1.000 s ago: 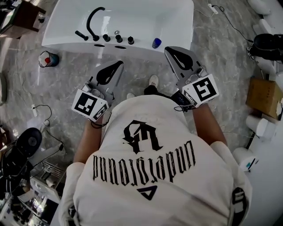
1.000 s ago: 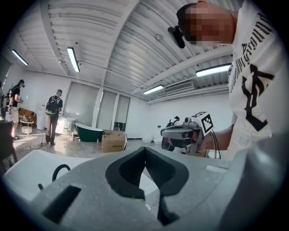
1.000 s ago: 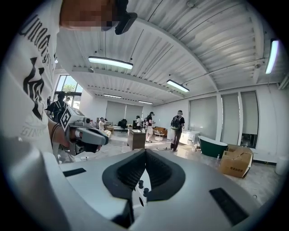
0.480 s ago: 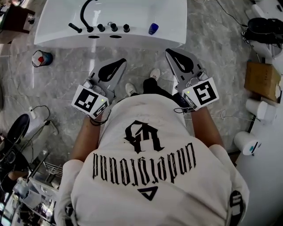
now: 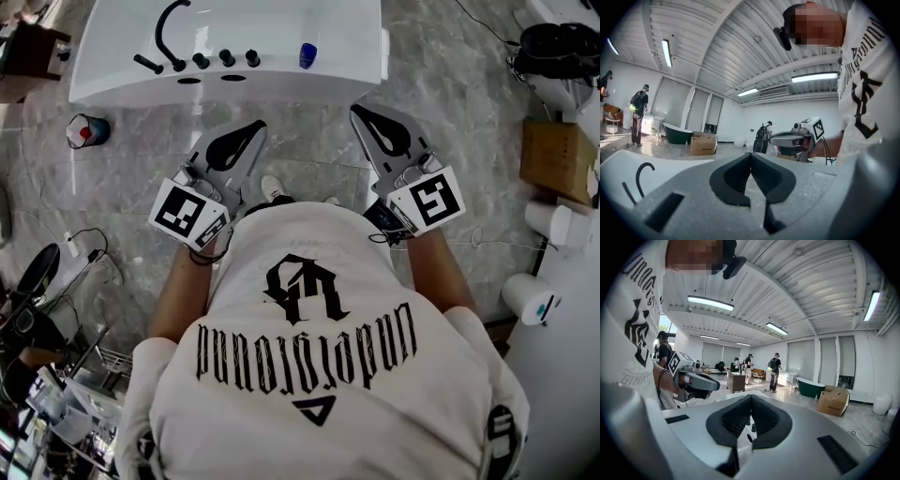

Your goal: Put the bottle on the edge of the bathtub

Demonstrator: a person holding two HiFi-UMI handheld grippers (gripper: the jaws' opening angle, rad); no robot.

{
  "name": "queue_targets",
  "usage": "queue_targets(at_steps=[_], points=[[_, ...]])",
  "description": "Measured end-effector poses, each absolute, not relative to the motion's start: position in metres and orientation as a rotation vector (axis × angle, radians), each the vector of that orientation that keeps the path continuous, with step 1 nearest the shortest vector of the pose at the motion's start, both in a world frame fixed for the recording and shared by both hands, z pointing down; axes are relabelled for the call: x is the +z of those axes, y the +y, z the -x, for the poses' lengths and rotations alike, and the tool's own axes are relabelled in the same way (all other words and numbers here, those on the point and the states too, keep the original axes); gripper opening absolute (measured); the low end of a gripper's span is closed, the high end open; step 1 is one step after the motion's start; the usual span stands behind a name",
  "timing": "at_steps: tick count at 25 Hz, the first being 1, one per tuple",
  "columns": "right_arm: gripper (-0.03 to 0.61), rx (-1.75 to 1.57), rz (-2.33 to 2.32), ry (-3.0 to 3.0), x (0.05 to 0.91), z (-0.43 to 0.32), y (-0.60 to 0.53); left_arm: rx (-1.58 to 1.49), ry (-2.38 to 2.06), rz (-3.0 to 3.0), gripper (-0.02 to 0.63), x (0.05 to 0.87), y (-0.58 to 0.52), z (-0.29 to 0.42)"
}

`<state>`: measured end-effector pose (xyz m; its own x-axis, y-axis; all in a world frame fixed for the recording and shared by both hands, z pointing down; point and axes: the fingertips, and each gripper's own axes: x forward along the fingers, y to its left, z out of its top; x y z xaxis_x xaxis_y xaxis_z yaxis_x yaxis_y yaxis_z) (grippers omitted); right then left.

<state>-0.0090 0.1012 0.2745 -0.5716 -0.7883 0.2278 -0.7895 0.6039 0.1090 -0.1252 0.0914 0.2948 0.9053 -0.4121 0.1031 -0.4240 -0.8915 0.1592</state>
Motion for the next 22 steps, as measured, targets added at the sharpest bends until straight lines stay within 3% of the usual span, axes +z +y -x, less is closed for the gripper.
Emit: queue_targets(at_steps=[22], points=[[0.014,-0.052,-1.16,-2.679,0.274,-0.102,0.261,0.053,-0.842,-2.89,0.015,0.267,0.247,0.011]])
